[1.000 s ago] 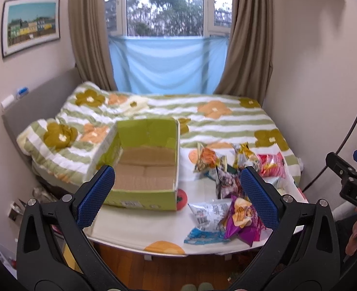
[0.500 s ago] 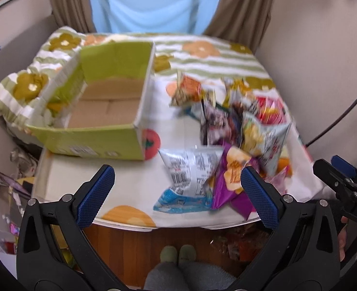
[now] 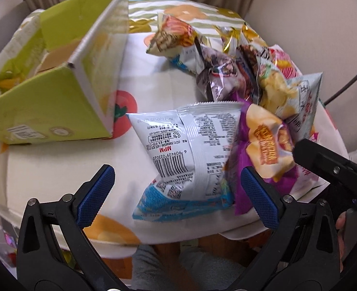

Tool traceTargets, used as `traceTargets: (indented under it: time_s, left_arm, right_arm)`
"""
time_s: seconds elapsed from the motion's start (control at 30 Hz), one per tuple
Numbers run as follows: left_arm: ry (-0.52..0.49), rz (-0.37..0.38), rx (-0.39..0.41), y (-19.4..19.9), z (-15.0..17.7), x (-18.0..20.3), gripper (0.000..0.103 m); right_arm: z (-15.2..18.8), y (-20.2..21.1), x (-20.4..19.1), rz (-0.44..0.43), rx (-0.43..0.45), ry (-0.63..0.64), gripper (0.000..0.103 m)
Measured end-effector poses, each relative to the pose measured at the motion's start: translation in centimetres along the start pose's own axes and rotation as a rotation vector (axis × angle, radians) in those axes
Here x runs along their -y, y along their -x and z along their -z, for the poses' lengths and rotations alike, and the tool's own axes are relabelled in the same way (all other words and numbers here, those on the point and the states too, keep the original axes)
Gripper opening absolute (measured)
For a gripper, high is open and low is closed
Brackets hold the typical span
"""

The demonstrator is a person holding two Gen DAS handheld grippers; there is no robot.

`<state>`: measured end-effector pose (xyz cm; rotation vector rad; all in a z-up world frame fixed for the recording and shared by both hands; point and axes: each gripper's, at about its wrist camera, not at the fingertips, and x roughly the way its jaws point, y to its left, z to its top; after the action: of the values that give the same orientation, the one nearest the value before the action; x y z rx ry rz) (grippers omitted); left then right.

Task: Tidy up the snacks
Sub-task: 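Grasp the white MPM bag with the left tool while the right tool grasps the purple chip bag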

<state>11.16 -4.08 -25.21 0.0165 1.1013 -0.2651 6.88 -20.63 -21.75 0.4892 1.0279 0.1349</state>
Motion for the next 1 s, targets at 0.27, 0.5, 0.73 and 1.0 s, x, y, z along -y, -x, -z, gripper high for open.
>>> traceTargets:
  time_s: [0.27,0.5,0.73,1.0]
  left_arm:
    - [-0.053,0.086,-0.064,-3.3,-0.5,-0.6,0.072]
    - [-0.08,0.166,-0.079,-3.6,-1.1,-1.4,0.051]
    - [-0.129,0.153,-0.083,-3.1,-1.3,-1.3,0.05]
    - [-0.138,0.134,-0.069,-1.1,-0.8,-1.3,0.049]
  right_arm:
    - [0.0,-3.6,-0.2,0.05,-0.016,-0.107,0.103]
    - [0.1,-5.6,0.0,0.114,-0.044,-0.17,0.103]
    - [-0.4,-6.4,-0.2,0.16,-0.042,-0.191,0.091]
    - [-1.2,-6.7,-2.1,0.172,-0.027,-0.155,0.067]
